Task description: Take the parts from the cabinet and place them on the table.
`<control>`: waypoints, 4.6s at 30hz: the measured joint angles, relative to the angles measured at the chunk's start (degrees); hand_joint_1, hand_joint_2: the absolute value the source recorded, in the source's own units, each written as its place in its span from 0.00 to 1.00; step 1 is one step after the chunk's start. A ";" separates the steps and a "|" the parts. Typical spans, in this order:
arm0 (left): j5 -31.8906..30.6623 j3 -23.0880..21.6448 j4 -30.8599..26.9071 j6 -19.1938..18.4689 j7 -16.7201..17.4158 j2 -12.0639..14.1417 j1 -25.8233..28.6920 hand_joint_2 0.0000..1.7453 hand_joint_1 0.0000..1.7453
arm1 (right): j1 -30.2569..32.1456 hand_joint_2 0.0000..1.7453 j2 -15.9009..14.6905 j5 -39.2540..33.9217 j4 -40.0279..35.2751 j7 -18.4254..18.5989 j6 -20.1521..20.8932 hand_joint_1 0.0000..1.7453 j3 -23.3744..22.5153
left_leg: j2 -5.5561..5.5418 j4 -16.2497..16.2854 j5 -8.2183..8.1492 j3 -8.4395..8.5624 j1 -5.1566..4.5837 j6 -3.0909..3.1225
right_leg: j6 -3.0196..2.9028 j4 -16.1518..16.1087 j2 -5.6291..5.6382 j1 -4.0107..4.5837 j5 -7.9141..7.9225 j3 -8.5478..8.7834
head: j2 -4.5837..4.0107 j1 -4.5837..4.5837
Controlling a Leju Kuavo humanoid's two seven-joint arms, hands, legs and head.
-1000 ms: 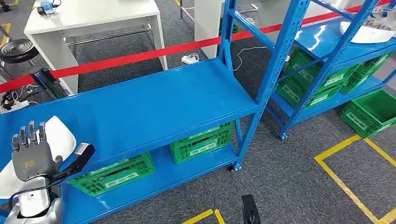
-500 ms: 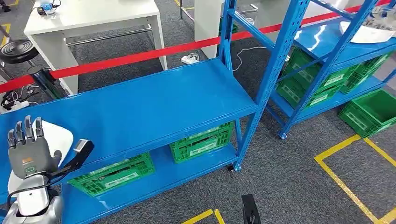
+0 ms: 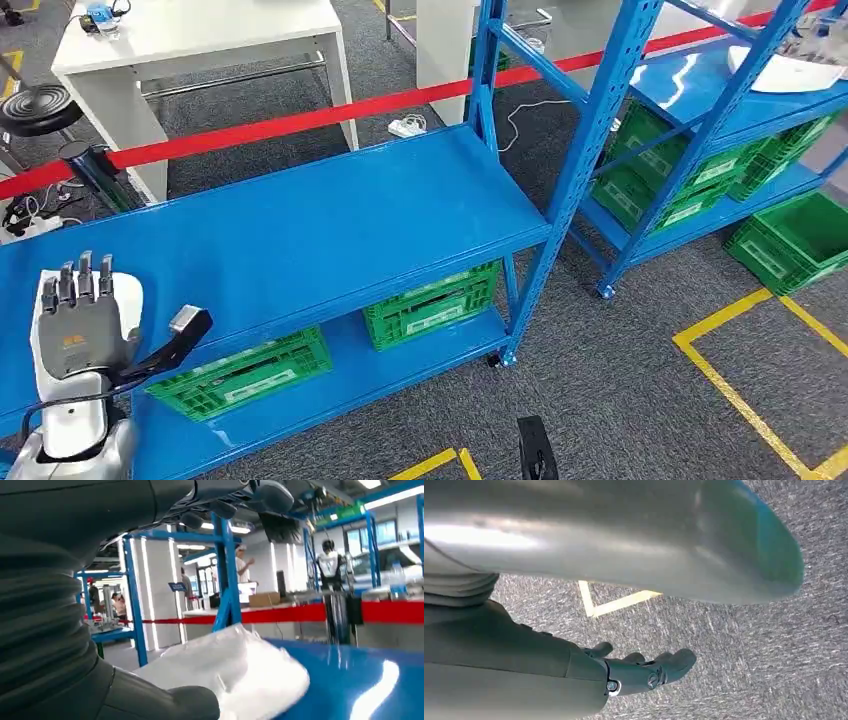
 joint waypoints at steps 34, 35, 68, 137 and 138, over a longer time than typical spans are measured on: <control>0.00 -5.03 14.30 -9.16 -1.50 9.23 -10.31 1.00 0.00 | -0.05 0.00 0.00 2.25 0.00 0.15 1.01 0.00 -0.33 | 0.11 0.00 0.04 -0.02 0.04 -0.07 | -0.05 0.07 0.16 0.03 0.03 -0.12 | 0.00 0.00; 0.00 -5.11 14.61 -9.16 -1.76 9.62 -10.41 1.00 0.00 | -0.05 0.00 0.00 2.40 0.00 0.15 1.05 0.00 -0.33 | 0.12 0.00 0.04 -0.02 0.04 -0.07 | -0.05 0.07 0.16 0.03 0.03 -0.13 | 0.00 0.00; 0.00 -6.69 17.29 -2.87 -2.59 11.12 -10.96 1.00 0.00 | -0.08 0.00 0.00 3.32 0.02 0.15 1.16 0.00 -0.31 | 0.12 0.00 0.04 -0.03 0.03 -0.07 | -0.07 0.09 0.15 0.02 0.02 -0.15 | 0.00 0.00; 9.90 2.25 6.96 -3.74 -15.57 -5.01 -3.74 1.00 0.00 | -0.13 0.00 0.00 3.93 0.02 0.11 0.90 0.00 -1.20 | 0.07 0.00 -0.01 -0.09 -0.03 -0.13 | -0.08 0.12 0.10 -0.03 0.00 -0.17 | 0.00 0.00; 9.90 2.25 7.65 -3.66 -15.46 -5.07 -4.01 1.00 0.00 | -0.13 0.00 0.00 3.93 0.00 0.11 0.90 0.00 -1.22 | 0.07 0.00 -0.01 -0.09 -0.03 -0.13 | -0.08 0.12 0.11 -0.03 0.00 -0.17 | 0.00 0.00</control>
